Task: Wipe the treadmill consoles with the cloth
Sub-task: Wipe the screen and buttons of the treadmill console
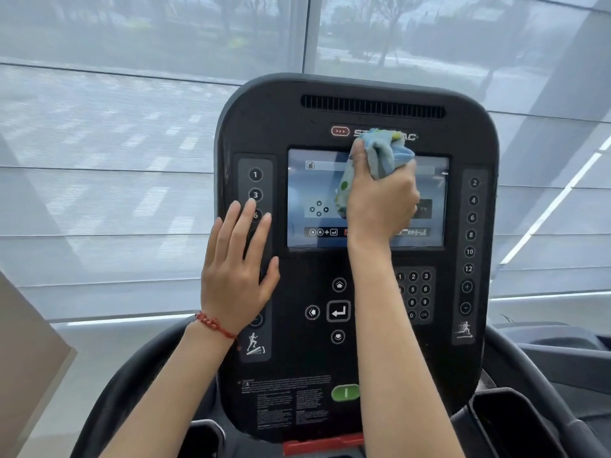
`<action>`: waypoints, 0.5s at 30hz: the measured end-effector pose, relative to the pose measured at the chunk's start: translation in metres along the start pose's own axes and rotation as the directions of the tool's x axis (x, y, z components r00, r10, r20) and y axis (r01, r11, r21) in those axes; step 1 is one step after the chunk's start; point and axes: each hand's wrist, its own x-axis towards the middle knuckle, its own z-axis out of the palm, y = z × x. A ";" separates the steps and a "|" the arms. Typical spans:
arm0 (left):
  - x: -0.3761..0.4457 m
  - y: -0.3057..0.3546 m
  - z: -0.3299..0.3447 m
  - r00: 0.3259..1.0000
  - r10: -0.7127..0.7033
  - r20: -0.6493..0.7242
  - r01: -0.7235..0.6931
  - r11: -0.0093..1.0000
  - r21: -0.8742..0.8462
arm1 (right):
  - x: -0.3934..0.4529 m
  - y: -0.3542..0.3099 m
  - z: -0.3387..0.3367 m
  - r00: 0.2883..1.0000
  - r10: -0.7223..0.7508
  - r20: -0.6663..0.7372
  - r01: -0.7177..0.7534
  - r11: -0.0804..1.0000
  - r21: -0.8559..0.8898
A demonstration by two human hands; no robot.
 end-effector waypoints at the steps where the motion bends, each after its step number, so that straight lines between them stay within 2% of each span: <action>1: 0.000 0.000 0.000 1.000 0.001 -0.002 -0.001 1.000 0.001 | -0.006 -0.004 0.005 1.000 -0.029 -0.005 0.029 1.000 0.006; 10: 0.000 -0.001 -0.002 1.000 -0.006 0.006 0.006 1.000 -0.010 | -0.031 -0.013 0.027 0.959 -0.278 0.057 0.279 0.960 -0.022; 13: 0.000 -0.001 -0.003 1.000 -0.004 0.008 0.004 1.000 -0.002 | -0.015 0.002 0.011 0.960 -0.262 0.101 0.267 0.963 -0.036; 15: -0.001 -0.001 -0.002 1.000 0.000 0.006 0.000 1.000 0.008 | 0.000 0.017 -0.005 0.977 -0.200 0.072 0.203 0.979 -0.030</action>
